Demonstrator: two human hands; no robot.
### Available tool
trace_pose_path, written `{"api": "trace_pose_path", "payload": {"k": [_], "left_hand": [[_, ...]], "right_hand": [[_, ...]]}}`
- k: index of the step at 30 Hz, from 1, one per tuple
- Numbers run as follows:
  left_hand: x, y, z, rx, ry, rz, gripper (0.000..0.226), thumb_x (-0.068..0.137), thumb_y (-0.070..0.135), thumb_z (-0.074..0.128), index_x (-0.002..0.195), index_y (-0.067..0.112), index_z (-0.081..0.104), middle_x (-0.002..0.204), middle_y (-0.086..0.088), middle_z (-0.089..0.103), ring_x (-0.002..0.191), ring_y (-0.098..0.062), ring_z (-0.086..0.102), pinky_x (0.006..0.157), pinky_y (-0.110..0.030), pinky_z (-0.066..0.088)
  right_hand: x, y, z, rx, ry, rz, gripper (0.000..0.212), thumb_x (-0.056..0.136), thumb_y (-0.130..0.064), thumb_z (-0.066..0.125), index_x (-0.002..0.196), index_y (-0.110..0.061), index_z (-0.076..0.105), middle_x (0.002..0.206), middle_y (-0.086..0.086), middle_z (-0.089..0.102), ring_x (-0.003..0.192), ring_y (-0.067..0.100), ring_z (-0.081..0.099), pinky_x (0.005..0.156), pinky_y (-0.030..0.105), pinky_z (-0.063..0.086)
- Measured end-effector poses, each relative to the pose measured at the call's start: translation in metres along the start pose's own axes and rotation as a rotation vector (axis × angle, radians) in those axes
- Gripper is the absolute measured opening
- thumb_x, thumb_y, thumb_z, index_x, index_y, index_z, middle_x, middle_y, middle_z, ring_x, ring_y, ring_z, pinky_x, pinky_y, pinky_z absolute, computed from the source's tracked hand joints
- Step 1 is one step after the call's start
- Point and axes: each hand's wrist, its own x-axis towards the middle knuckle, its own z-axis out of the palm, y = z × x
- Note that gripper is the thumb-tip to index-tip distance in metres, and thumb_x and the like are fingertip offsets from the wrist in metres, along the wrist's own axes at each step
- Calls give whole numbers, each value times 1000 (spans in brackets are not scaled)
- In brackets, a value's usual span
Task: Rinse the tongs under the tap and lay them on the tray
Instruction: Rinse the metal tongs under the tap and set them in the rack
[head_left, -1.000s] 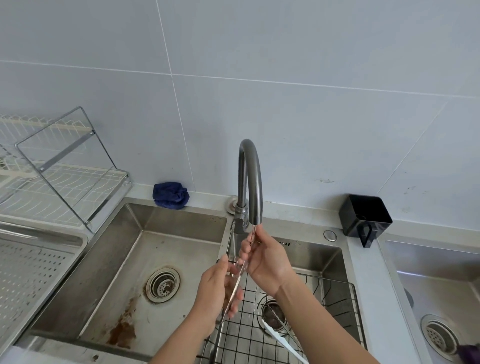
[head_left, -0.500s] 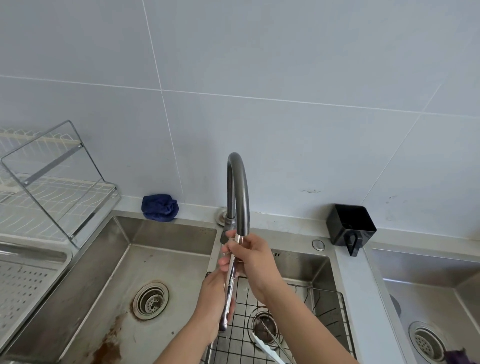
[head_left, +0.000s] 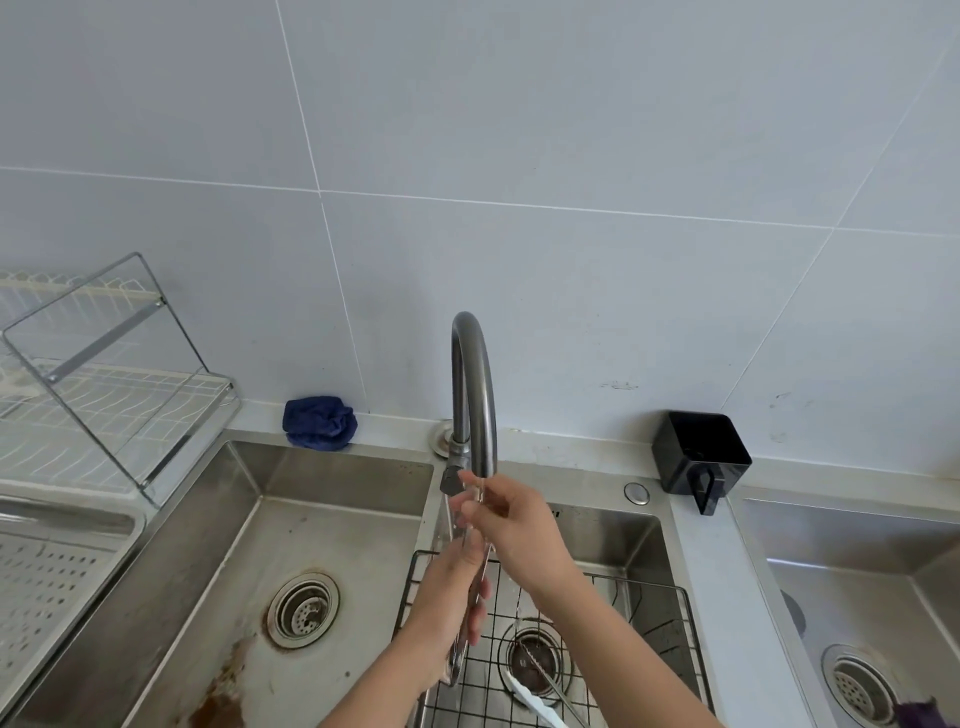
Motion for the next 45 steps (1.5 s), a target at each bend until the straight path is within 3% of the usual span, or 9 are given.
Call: {"api": "trace_pose_path", "payload": {"k": [5, 9, 14, 18, 25, 32, 34, 38, 45], "left_hand": [[1, 9, 3, -34, -43, 38, 58, 86, 79, 47, 110, 30, 69, 69, -12, 64, 48, -26, 58, 45, -31, 50], [6, 10, 14, -6, 60, 57, 51, 92, 69, 43, 100, 33, 77, 81, -10, 77, 65, -24, 71, 55, -33, 56], [18, 13, 21, 87, 360, 189, 23, 105, 35, 47, 96, 40, 68, 90, 6, 76, 84, -12, 74, 71, -33, 60], [26, 25, 17, 147, 420, 237, 18, 106, 29, 47, 114, 30, 62, 92, 1, 72, 81, -10, 71, 75, -32, 60], [36, 36, 16, 286, 352, 281, 28, 105, 21, 50, 89, 13, 72, 64, 1, 66, 57, -10, 62, 60, -34, 55], [44, 43, 20, 275, 372, 234, 24, 105, 14, 48, 88, 22, 63, 57, 16, 63, 49, 3, 55, 49, -14, 43], [44, 46, 22, 290, 387, 234, 28, 104, 18, 51, 77, 21, 60, 59, 11, 63, 54, -2, 56, 56, -24, 47], [48, 50, 21, 229, 379, 203, 27, 102, 18, 53, 83, 2, 62, 81, -29, 66, 76, -51, 66, 72, -64, 56], [38, 42, 12, 75, 249, 134, 25, 99, 8, 56, 96, 25, 75, 86, -9, 79, 75, -30, 77, 71, -46, 63]], "right_hand": [[-16, 23, -9, -57, 448, 24, 9, 98, -24, 66, 103, -32, 68, 88, -6, 73, 81, 6, 68, 74, 28, 55], [-22, 30, -5, -5, 110, 205, 26, 104, -37, 57, 116, -15, 65, 90, 2, 69, 78, 11, 66, 76, 38, 56], [-36, 35, 5, 272, -54, 183, 34, 109, -19, 47, 125, -41, 66, 110, -1, 77, 100, 16, 75, 78, 43, 65], [-39, 40, 9, 127, 46, 53, 29, 105, -18, 56, 112, -43, 69, 104, -4, 76, 90, 22, 77, 76, 50, 64], [-45, 48, 3, -19, 117, 5, 22, 100, -28, 63, 115, -44, 65, 98, -7, 77, 91, 15, 72, 84, 48, 60], [-45, 54, 2, -53, 135, 21, 26, 99, -36, 63, 120, -51, 61, 91, -8, 73, 73, 10, 65, 76, 43, 56], [-45, 54, 4, -25, 133, 33, 30, 99, -37, 64, 122, -55, 57, 97, -13, 73, 79, 8, 69, 76, 34, 59], [-48, 53, 10, 151, 122, 91, 39, 91, -43, 70, 124, -56, 53, 100, -2, 73, 77, 20, 74, 70, 32, 59], [-50, 56, 10, 399, 122, 176, 47, 77, -37, 77, 121, -42, 60, 94, 18, 76, 73, 24, 68, 69, 36, 54]]}}
